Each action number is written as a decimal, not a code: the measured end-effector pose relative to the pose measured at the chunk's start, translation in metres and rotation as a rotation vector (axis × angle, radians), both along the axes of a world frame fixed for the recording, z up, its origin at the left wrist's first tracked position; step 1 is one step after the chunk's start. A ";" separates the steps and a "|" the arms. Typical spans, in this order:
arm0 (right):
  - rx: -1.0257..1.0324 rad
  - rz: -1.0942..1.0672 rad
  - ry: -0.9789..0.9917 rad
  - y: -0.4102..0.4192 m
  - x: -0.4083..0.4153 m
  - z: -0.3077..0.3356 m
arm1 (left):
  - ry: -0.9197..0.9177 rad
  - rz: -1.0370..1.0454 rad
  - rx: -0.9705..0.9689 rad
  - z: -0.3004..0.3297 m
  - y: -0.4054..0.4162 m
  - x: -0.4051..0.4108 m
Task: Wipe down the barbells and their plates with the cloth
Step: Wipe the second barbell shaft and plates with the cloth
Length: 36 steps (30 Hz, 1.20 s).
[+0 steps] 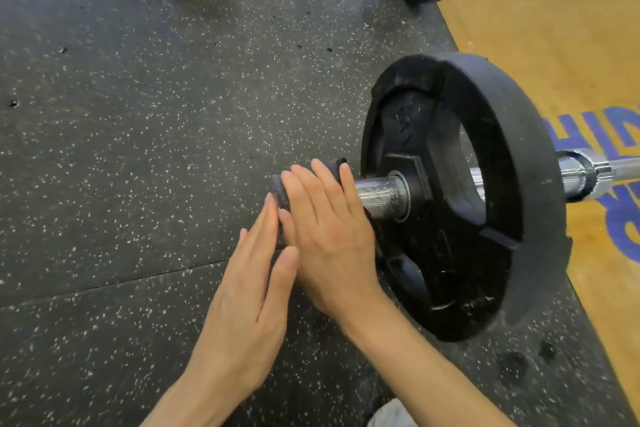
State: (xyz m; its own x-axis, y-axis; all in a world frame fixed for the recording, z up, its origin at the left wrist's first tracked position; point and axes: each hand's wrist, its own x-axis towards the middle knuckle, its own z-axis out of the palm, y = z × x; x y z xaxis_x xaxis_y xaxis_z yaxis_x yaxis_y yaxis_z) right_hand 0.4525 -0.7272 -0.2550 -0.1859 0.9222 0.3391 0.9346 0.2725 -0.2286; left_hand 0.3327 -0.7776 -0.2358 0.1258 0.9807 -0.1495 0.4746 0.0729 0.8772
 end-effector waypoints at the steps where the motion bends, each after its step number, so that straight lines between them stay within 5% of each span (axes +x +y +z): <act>1: -0.005 -0.025 -0.011 0.002 0.013 0.000 | 0.015 0.000 0.005 0.000 0.001 0.000; 5: -0.028 -0.237 0.026 -0.005 0.023 0.005 | 0.054 -0.024 0.051 0.002 0.006 0.004; 10: 0.014 0.006 0.047 0.004 0.005 -0.001 | 0.032 -0.025 0.109 0.001 0.011 0.008; 14: -0.006 -0.264 0.080 -0.005 0.033 -0.001 | 0.124 -0.080 0.145 -0.001 0.013 0.004; 19: 0.009 -0.019 0.072 -0.004 0.007 -0.003 | 0.105 -0.073 0.151 -0.003 0.010 0.007; 23: -0.023 -0.249 0.077 -0.008 0.033 0.001 | 0.127 -0.082 0.176 -0.006 0.014 0.000; 28: -0.040 -0.025 0.098 -0.007 -0.005 0.000 | 0.074 -0.031 0.177 -0.008 0.016 0.003; 33: -0.052 -0.265 0.120 -0.012 0.025 0.002 | 0.136 -0.057 0.176 -0.008 0.019 -0.004; 36: -0.045 -0.068 0.112 -0.013 -0.005 -0.001 | 0.107 -0.060 0.172 -0.008 0.019 0.003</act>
State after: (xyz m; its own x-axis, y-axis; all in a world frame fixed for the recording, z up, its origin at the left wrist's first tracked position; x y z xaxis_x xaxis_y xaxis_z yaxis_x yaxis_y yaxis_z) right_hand 0.4473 -0.7401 -0.2560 -0.0859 0.9462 0.3120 0.9186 0.1964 -0.3430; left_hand 0.3355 -0.7584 -0.2436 0.1774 0.9841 0.0037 0.5648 -0.1049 0.8186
